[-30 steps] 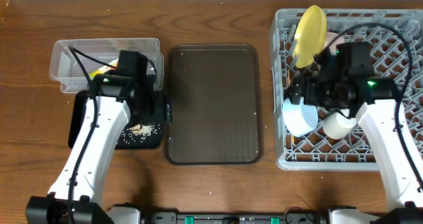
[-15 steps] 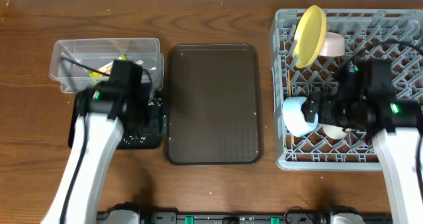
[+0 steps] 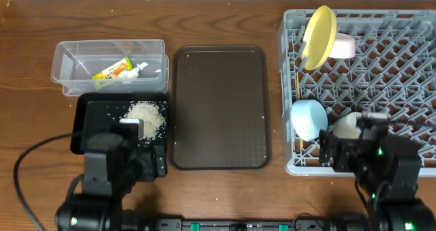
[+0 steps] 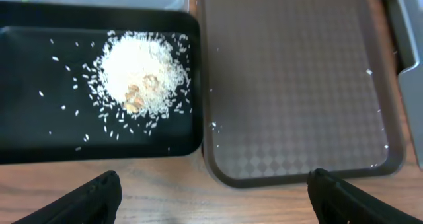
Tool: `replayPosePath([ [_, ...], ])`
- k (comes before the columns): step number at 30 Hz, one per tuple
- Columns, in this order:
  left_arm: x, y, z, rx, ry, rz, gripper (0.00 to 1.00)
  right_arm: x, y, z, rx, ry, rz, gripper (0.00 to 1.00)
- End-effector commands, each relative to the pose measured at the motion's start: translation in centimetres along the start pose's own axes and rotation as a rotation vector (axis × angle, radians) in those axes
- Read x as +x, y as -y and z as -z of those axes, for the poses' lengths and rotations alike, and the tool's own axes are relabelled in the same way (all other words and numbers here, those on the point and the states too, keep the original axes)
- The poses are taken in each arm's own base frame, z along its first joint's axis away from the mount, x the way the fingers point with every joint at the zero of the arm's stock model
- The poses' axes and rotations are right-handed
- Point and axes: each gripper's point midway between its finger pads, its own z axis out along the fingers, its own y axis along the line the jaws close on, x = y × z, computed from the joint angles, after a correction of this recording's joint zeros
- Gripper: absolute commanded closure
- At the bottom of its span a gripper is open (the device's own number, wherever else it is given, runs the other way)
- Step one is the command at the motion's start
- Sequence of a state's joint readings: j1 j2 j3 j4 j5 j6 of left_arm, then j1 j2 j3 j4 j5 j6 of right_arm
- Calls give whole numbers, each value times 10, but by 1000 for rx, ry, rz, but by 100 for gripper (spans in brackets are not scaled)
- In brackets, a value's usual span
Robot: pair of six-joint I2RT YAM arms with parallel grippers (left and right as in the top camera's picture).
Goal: Sort waste into correct bins and load items into the dishwasher rack
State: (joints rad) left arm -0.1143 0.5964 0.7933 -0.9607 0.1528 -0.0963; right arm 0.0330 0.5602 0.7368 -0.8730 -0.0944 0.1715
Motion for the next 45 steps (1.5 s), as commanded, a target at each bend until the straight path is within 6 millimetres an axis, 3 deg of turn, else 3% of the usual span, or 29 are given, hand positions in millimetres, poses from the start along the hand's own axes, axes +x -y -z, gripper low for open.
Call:
replayPosePath([
  [1, -1, -1, 5, -3, 29, -12, 8, 11, 2, 1, 11, -16, 9, 1],
  [10, 0, -1, 4, -4, 24, -12, 7, 32, 6, 3, 26, -103, 2, 1],
  [31, 0, -1, 4, -4, 23, -12, 6, 31, 6, 6, 26, -82, 6, 1],
  [39, 0, -1, 4, -4, 23, -12, 7, 15, 27, 24, 140, 102, 49, 1],
  [45, 0, -1, 4, -4, 23, -12, 6, 14, 24, 10, 99, 280, 60, 1],
])
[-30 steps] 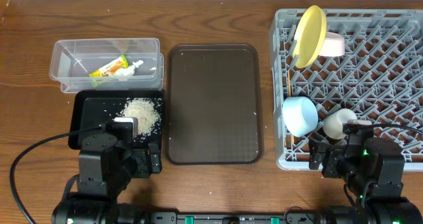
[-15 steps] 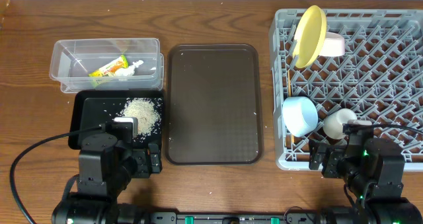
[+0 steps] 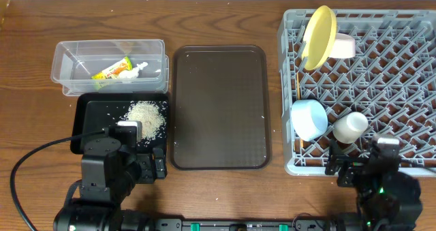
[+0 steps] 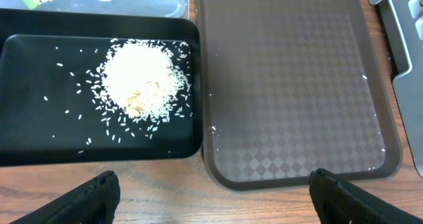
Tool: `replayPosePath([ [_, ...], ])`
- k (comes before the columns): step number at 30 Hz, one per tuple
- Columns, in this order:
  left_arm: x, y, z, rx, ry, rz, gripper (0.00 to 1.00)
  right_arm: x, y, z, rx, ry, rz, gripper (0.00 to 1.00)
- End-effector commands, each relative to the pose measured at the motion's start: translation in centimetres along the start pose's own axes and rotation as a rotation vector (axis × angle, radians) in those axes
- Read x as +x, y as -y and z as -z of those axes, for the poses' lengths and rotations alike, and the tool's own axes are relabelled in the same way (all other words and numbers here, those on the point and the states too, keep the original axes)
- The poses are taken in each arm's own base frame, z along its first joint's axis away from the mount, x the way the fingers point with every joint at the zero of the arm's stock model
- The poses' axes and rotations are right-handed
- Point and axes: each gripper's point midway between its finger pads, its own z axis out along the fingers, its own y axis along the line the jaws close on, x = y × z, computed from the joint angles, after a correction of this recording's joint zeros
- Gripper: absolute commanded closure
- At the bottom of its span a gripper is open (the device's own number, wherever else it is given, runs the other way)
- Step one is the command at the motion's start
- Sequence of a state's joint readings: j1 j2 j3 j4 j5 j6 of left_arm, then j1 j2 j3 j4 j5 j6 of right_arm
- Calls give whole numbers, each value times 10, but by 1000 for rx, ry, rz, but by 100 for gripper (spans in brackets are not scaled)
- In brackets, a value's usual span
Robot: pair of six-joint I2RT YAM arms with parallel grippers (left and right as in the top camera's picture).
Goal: Sort waste into correct bins and load items into the dishwasher rack
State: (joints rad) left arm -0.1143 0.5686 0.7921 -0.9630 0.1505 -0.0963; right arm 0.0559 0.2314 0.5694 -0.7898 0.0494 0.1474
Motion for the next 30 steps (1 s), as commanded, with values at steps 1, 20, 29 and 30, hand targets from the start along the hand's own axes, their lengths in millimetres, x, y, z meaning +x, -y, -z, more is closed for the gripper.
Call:
replayPosePath([
  [1, 1, -1, -1, -6, -1, -9, 6, 11, 3, -14, 6, 55, 18, 1],
  [20, 1, -1, -1, -5, -1, -9, 6, 19, 0, -66, -44, 383, -5, 1],
  [29, 1, -1, -1, -6, -1, -9, 6, 20, 0, -66, -44, 381, -6, 1],
  [30, 1, -1, -1, -6, -1, -9, 6, 20, 0, -66, -44, 381, -6, 1],
])
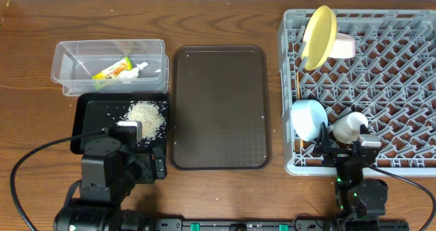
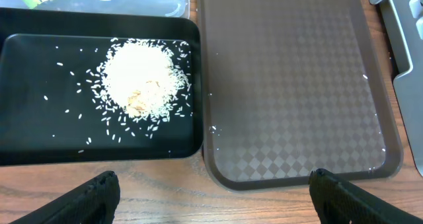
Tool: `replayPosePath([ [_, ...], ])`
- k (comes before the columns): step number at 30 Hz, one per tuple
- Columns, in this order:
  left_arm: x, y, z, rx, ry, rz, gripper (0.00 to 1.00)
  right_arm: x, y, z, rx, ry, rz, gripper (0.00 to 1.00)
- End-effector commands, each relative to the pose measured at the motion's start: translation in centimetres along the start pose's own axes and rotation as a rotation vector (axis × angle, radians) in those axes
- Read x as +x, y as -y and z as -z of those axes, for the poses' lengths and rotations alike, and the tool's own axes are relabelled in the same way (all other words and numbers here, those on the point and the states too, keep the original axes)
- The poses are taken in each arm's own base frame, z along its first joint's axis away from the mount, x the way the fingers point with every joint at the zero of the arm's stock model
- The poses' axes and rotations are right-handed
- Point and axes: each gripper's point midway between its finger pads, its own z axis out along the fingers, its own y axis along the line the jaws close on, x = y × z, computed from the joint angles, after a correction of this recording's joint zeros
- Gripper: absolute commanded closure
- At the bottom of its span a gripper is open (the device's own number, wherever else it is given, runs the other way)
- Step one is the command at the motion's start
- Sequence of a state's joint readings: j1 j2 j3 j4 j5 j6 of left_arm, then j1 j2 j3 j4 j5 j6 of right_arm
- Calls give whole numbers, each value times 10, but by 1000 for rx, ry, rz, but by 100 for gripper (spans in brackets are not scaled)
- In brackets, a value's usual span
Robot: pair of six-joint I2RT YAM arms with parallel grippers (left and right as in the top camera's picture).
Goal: Sort waste into correct bins and load items into the dishwasher rack
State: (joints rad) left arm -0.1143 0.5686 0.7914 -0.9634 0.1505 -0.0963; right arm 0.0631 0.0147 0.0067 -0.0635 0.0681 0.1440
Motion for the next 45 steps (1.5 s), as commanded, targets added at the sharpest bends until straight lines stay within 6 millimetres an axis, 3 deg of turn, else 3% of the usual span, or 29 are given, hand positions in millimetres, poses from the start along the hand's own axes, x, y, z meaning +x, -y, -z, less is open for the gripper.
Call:
replayPosePath([
  [1, 0, -1, 0, -6, 1, -10, 6, 0, -1, 0, -2, 3, 11, 1],
  [42, -1, -1, 2, -7, 12, -11, 6, 0, -1, 0, -2, 4, 11, 1],
  [45, 7, -4, 6, -19, 13, -15, 6, 0, -1, 0, -2, 3, 11, 1],
])
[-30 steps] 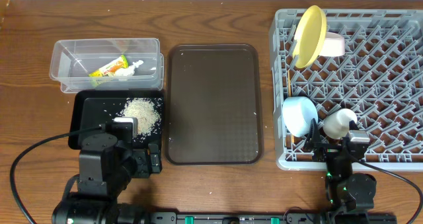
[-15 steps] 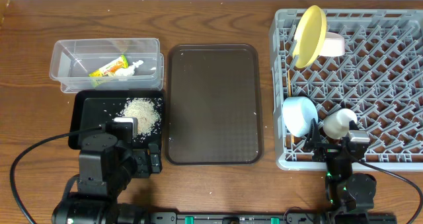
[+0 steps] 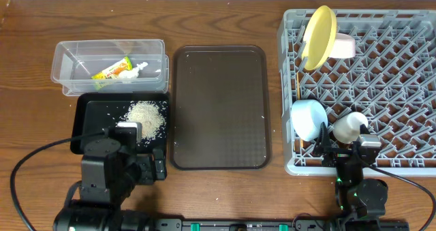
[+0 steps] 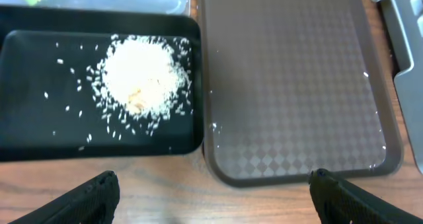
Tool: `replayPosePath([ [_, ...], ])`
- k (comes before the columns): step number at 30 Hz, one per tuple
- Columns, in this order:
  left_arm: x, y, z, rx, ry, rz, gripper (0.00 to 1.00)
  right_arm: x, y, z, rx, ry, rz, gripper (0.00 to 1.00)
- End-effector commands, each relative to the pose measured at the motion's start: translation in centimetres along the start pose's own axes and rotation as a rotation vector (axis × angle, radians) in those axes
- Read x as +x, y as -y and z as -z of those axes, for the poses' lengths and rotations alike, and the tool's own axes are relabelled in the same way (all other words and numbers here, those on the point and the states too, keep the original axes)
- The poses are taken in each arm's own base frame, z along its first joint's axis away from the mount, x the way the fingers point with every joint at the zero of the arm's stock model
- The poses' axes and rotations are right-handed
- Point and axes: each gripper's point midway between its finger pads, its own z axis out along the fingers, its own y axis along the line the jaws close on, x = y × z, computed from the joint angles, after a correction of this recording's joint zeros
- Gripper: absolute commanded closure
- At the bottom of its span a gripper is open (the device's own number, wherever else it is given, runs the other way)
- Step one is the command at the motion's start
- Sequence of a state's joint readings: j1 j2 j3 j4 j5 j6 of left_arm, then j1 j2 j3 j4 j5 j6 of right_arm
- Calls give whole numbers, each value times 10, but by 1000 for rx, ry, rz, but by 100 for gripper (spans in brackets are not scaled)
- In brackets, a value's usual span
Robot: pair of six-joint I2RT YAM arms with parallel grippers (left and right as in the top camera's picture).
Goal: Sort waste into correct bins and load items into the dishwasher rack
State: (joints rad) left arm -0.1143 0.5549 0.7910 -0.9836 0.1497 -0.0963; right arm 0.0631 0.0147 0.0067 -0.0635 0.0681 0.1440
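Observation:
A clear bin (image 3: 68,57) at the back left holds a yellow-green wrapper (image 3: 112,69). In front of it a black tray (image 4: 39,135) carries a pile of rice (image 4: 142,72). The grey dishwasher rack (image 3: 381,74) on the right holds a yellow plate (image 3: 319,35), a pale cup (image 3: 343,47), a blue-and-white bowl (image 3: 308,118) and a white cup (image 3: 347,127). My left gripper (image 4: 213,187) is open over bare wood in front of the two trays, with nothing between its fingers. My right gripper (image 3: 343,152) sits at the rack's front edge by the white cup; its jaws do not show clearly.
A brown serving tray (image 3: 219,108) lies in the middle with a few stray rice grains on it. A black cable (image 3: 27,170) loops across the front left of the table. The rack's front wall (image 3: 306,166) stands right against my right arm.
The left wrist view has shifted slightly and is a little blurred. In the overhead view the arms and all objects stand where they were.
At first my right arm reached over the rack's front corner by the white cup, and my left gripper hung closer to the black tray. Then both arms were drawn back toward the front. The right arm then stood further left at the rack's front edge, where it remains.

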Motion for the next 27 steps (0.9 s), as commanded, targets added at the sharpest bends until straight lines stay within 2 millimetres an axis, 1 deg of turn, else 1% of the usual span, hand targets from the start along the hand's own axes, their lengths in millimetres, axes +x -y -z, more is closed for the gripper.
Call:
replayPosePath([
  [1, 4, -6, 5, -30, 36, -16, 6, 0, -1, 0, -2, 3, 11, 1],
  [3, 6, -12, 3, -52, 79, -18, 6, 0, -1, 0, -2, 3, 11, 1],
  [6, 9, -18, -3, -68, 147, -20, 6, 0, -1, 0, -2, 4, 11, 1],
  [10, 14, -20, -20, -53, 250, -25, 6, 0, -1, 0, -2, 4, 11, 1],
  [14, 13, -22, -37, -33, 371, -31, 6, 0, -1, 0, -2, 3, 11, 1],
  [18, 5, -22, -50, -13, 495, -37, 6, 0, -1, 0, -2, 3, 11, 1],
  [20, -3, -22, -55, -8, 545, -38, 6, 0, -1, 0, -2, 3, 11, 1],
  [24, -22, -23, -57, -1, 685, -37, 6, 0, -1, 0, -2, 3, 11, 1],
  [27, -32, -25, -57, -1, 773, -35, 6, 0, -1, 0, -2, 3, 11, 1],
])
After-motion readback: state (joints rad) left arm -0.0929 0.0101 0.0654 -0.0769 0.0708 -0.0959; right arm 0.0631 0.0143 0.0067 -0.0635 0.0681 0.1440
